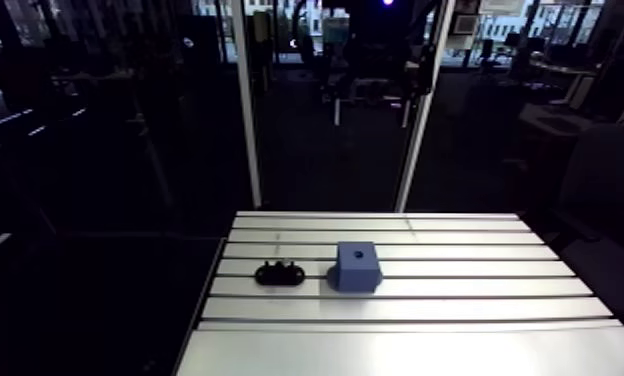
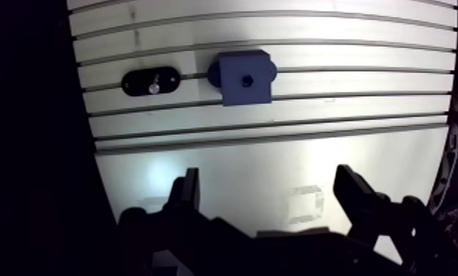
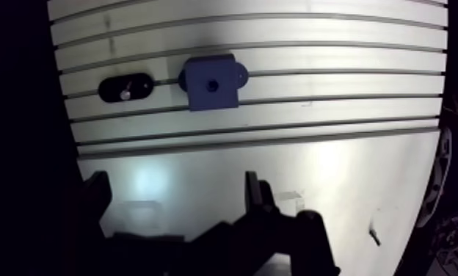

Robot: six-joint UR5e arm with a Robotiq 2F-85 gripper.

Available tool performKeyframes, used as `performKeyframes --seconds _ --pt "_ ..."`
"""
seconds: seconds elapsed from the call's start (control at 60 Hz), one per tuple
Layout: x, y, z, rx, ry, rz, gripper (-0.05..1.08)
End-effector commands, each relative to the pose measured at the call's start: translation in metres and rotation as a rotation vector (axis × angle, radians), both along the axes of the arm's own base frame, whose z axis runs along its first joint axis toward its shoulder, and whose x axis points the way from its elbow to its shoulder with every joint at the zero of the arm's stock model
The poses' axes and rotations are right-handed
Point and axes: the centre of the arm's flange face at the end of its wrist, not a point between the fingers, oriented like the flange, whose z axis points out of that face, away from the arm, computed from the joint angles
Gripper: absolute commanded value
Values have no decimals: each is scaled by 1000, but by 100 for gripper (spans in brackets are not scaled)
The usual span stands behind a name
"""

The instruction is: Pick up the M10 bolt and insert it into the hex recess until seated.

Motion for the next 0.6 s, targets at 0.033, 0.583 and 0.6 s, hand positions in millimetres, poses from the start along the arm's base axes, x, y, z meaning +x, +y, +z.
performKeyframes --seconds 0.033,0.583,0.6 --pt "10 -1 -11 -4 6 23 1" --pt "9 0 -13 -2 4 20 1" --pt "9 0 -13 -2 4 20 1"
